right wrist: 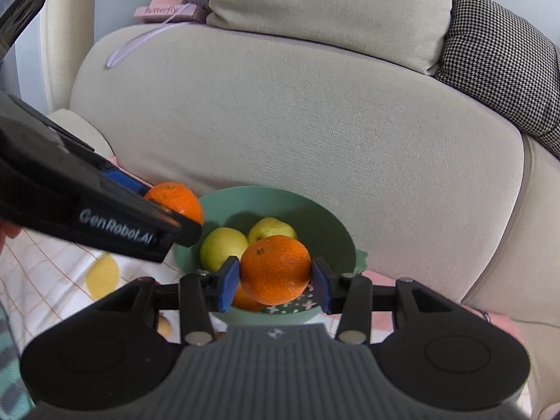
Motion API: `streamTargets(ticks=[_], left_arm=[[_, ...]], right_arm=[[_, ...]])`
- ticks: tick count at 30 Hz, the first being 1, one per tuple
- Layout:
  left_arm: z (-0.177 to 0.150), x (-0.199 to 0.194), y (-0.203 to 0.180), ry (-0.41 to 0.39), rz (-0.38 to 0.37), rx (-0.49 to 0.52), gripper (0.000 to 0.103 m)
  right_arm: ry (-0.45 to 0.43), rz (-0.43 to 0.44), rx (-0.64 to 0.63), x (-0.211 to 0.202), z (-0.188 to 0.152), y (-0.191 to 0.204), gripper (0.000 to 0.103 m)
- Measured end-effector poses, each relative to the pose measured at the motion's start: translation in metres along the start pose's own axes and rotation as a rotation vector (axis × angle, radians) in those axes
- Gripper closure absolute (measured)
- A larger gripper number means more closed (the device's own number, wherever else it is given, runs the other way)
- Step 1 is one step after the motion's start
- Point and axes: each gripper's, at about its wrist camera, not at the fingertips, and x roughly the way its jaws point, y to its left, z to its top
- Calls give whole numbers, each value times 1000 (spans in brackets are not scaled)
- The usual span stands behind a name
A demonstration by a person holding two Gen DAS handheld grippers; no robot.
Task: Organize fruits
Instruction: 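Carry both mandarins up over the green colander with both tools, then lower both mandarins into the colander and open both tools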
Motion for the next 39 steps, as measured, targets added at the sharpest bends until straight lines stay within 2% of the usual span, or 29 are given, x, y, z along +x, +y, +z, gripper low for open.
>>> streamTargets(ticks=[11, 24, 39], left_arm=[[8, 35, -4, 71, 5, 80, 52], [6, 63, -3, 167, -23, 143, 52], [7, 82, -6, 238, -33, 176, 52]], right_arm=[[116, 55, -93, 46, 8, -19, 61], [238, 83, -227, 92, 2, -19, 61], [398, 149, -215, 117, 7, -21, 60]])
